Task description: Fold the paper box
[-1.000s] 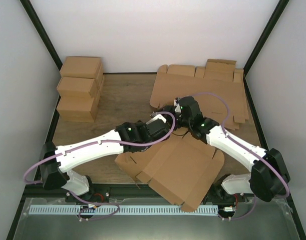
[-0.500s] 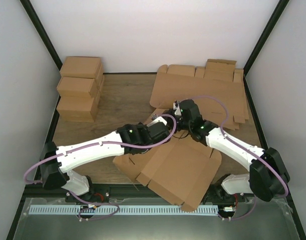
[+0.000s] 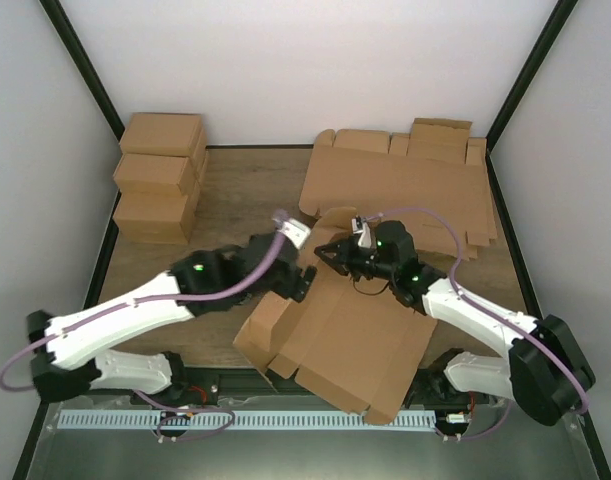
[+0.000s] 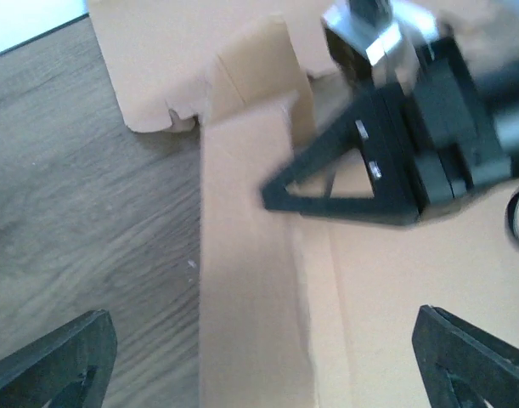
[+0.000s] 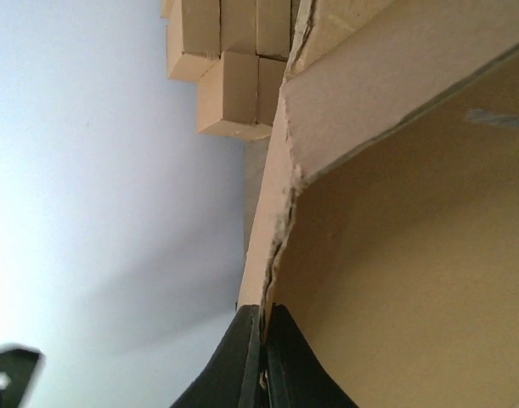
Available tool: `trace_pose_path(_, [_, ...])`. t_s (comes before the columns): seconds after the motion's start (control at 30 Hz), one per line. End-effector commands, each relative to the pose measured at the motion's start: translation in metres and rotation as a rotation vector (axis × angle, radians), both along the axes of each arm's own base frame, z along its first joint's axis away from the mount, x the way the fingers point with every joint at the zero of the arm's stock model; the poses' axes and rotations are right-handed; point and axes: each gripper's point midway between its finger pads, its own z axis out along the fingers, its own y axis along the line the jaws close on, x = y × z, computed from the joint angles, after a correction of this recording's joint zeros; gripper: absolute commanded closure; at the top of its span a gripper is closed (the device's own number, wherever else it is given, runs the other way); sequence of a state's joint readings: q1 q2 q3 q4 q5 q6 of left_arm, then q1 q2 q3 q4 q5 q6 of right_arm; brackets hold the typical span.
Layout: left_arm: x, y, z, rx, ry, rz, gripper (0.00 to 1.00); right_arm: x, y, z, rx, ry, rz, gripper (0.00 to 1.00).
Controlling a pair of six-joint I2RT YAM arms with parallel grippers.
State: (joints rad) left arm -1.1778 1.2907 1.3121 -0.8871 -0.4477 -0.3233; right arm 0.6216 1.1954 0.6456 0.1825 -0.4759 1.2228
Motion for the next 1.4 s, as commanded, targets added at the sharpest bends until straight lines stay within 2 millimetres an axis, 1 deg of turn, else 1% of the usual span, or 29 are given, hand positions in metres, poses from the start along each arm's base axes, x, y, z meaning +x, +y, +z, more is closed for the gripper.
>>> trace_pose_path(0.0, [0.000, 0.013, 0.032, -0.291, 0.117, 0.009, 0.00, -0.012, -0.002, 0.018, 0.070, -0.105, 0.047, 0.99])
trace_pose_path(0.1, [0.005, 0.025, 0.020, -0.405, 0.237, 0.000, 0.00, -0.022, -0.006, 0.012, 0.089, -0.109, 0.062, 0.99])
trace_pose_path(0.2, [0.004, 0.028, -0.001, -0.445, 0.318, -0.012, 0.00, -0.027, -0.012, 0.002, 0.079, -0.109, 0.055, 0.99])
trace_pose_path(0.33, [-0.009, 0.014, -0.025, -0.457, 0.410, -0.093, 0.00, -0.034, -0.015, -0.004, 0.079, -0.133, 0.064, 0.99])
trace_pose_path(0.4, [-0.014, 0.004, -0.030, -0.474, 0.451, -0.139, 0.02, -0.036, -0.017, -0.006, 0.072, -0.139, 0.068, 0.99])
trace_pose_path(0.53, [-0.015, -0.006, -0.043, -0.464, 0.498, -0.166, 0.11, -0.039, -0.020, -0.009, 0.046, -0.153, 0.068, 0.99])
trace_pose_path(0.73, [-0.019, -0.017, -0.056, -0.470, 0.558, -0.208, 0.31, -0.039, -0.027, -0.013, -0.020, -0.186, 0.059, 0.96])
trace_pose_path(0.83, [-0.019, -0.019, -0.061, -0.465, 0.572, -0.209, 0.36, -0.038, -0.030, -0.017, -0.067, -0.200, 0.055, 0.92])
trace_pose_path(1.0, [-0.021, -0.020, -0.069, -0.460, 0.594, -0.215, 0.42, -0.038, -0.036, -0.024, -0.130, -0.209, 0.049, 0.82])
trace_pose_path(1.1, [-0.023, -0.021, -0.071, -0.457, 0.611, -0.213, 0.43, -0.040, -0.038, -0.024, -0.144, -0.221, 0.057, 0.72])
trace_pose_path(1.27, [-0.026, -0.023, -0.069, -0.461, 0.616, -0.225, 0.46, -0.050, -0.034, -0.016, -0.119, -0.255, 0.115, 0.62])
trace_pose_path(1.33, [-0.026, -0.024, -0.068, -0.463, 0.615, -0.225, 0.46, -0.056, -0.031, -0.010, -0.096, -0.269, 0.145, 0.55])
trace_pose_path(1.37, [-0.026, -0.024, -0.068, -0.461, 0.615, -0.225, 0.46, -0.058, -0.030, -0.006, -0.081, -0.286, 0.160, 0.50])
